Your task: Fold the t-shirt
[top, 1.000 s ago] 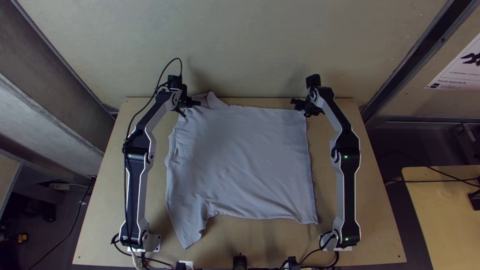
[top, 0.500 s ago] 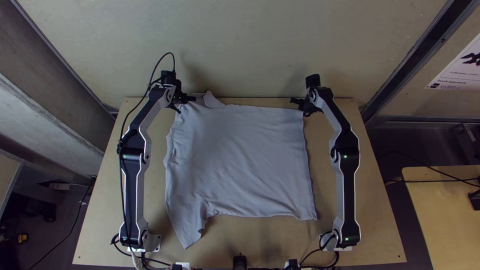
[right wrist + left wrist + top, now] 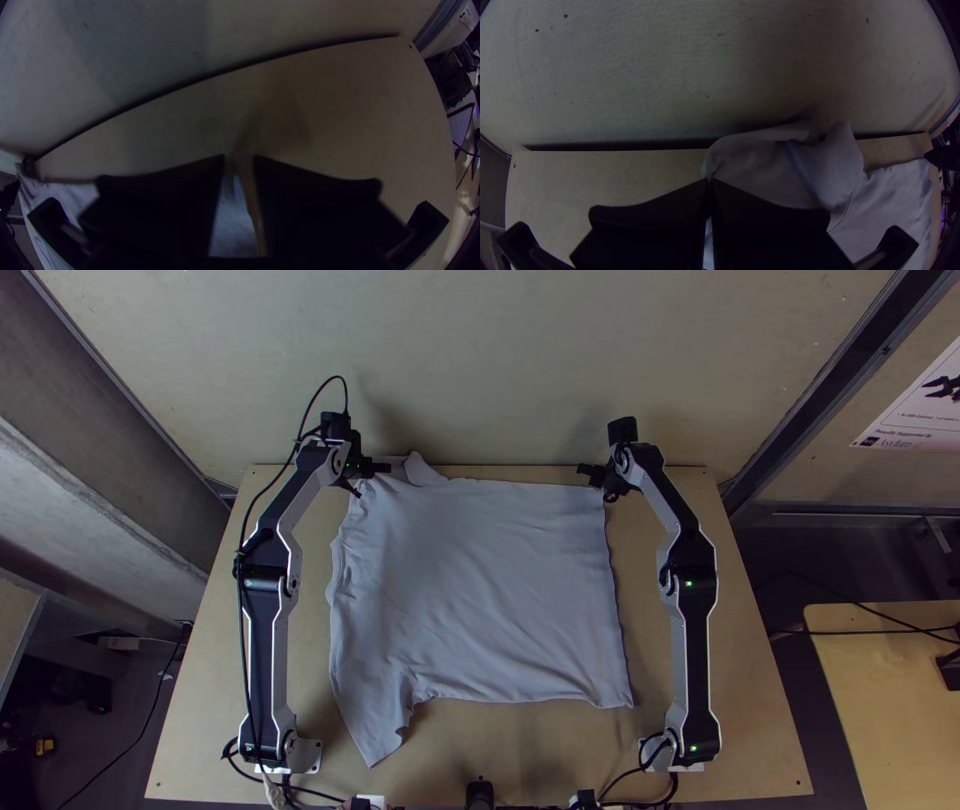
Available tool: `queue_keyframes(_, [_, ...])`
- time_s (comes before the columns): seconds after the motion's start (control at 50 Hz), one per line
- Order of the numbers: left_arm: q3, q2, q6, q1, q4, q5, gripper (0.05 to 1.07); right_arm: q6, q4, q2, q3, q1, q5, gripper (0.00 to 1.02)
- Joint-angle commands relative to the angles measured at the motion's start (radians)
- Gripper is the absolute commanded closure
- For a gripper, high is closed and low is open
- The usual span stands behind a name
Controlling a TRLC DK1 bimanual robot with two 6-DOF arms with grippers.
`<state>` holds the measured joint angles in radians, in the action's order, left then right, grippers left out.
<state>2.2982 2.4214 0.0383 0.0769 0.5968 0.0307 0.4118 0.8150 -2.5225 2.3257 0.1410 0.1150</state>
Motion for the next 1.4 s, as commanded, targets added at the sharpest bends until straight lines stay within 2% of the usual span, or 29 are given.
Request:
queue_keyframes(0.0, [-0.016, -0.044, 0.021, 0.0, 0.003, 0.006, 1.05, 0.018, 0.029, 0.025, 0.021, 0.003, 0.012, 0.12])
queue_keyframes(0.06, [-0.016, -0.044, 0.021, 0.001, 0.001, 0.006, 1.05, 0.03, 0.038, 0.025, 0.02, 0.005, 0.012, 0.12])
queue_keyframes(0.32, [-0.016, -0.045, 0.018, -0.003, -0.002, 0.006, 1.05, 0.03, 0.082, 0.01, 0.008, 0.035, 0.012, 0.37])
queue_keyframes(0.44, [-0.016, -0.045, 0.015, -0.009, -0.002, 0.006, 1.05, 0.022, 0.075, 0.002, 0.011, 0.045, 0.012, 0.64])
queue_keyframes(0.54, [-0.016, -0.045, 0.015, -0.012, 0.0, 0.006, 1.05, 0.002, 0.062, 0.001, 0.018, 0.048, 0.012, 0.91])
queue_keyframes(0.64, [-0.016, -0.045, 0.015, -0.012, 0.001, 0.006, 1.05, -0.005, 0.039, 0.005, 0.021, 0.045, 0.012, 1.0])
queue_keyframes(1.0, [-0.017, -0.09, 0.06, -0.022, -0.008, -0.025, 1.05, -0.024, -0.091, 0.037, 0.034, 0.029, 0.02, 1.0])
queue_keyframes(1.24, [-0.029, -0.114, 0.124, -0.062, -0.011, -0.071, 1.05, -0.033, -0.097, 0.048, 0.032, 0.025, 0.031, 1.0])
queue_keyframes(1.38, [-0.08, -0.147, 0.124, -0.077, -0.006, -0.097, 1.05, -0.039, -0.077, 0.064, 0.021, 0.02, 0.037, 1.0])
